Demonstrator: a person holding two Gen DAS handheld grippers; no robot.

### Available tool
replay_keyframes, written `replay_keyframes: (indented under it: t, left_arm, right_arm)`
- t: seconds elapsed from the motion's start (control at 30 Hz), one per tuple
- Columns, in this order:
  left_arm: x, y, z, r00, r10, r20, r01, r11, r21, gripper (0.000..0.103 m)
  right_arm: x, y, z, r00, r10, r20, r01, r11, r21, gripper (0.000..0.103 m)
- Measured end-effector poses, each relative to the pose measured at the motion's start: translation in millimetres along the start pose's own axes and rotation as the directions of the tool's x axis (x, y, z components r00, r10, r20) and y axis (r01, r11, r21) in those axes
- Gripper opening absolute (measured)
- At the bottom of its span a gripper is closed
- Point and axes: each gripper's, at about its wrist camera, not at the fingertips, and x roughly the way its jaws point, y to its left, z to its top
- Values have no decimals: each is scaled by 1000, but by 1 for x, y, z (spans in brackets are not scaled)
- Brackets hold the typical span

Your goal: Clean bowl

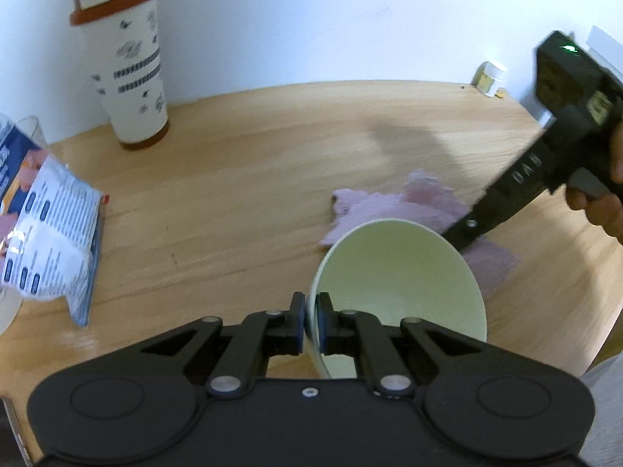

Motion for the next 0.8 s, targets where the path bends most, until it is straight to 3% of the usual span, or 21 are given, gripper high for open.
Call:
replay_keyframes:
  t: [0.07,0.1,0.13,0.17,0.2,0.27,0.33,0.4,0.5,0.53,0.57,0.73,0.8]
  left_arm:
    - [2,4,0,1000,-4,-10,3,1000,-11,6]
    - [3,5,0,1000,-5,-15,4,1000,-13,6]
    - [2,5,0,1000,-4,-17,4,1000,-12,6]
    - [3,6,0,1000,-6,-23,6,1000,-10,6]
    - [4,7,0,1000,-8,-29,8,1000,-8,6]
    - [4,9,-1,999,-13,-36,12,1000,-6,6]
    - [4,10,-1,999,-18,-43,18,1000,-5,6]
    - [4,9,-3,999,-20,-49,20,1000,17,6]
    - [5,10,-4,998,-24,-50,26,999,34,6]
    - [5,10,-4,998,-27,-50,29,999,39,6]
    - [6,11,-4,998,-29,-53,31,999,36,6]
    - [7,11,-4,998,-31,-59,33,998,44,6]
    - [7,12,-3,997,-33,-66,35,999,41,7]
  right_arm:
    - [-1,10,-4,998,-63,22,65,993,-95,18]
    - [-2,20,-8,993,-105,45,111,977,-181,25]
    - [-4,31,-14,986,-148,72,162,950,-268,31]
    - [-6,40,-19,977,-189,103,213,911,-352,46]
    - [-8,49,-25,964,-227,138,264,863,-430,54]
    - [-12,66,-38,938,-280,204,346,738,-579,58]
    - [-14,82,-51,920,-300,252,386,578,-719,60]
    - [-15,92,-61,920,-292,262,373,444,-815,70]
    - [-7,101,-71,927,-275,253,319,230,-919,72]
    - [-1,104,-74,929,-277,245,285,113,-952,73]
    - [5,106,-75,932,-281,231,254,48,-966,76]
    - [40,106,-56,933,-331,144,134,-53,-990,78]
    - [54,100,-42,926,-359,118,109,-45,-993,71]
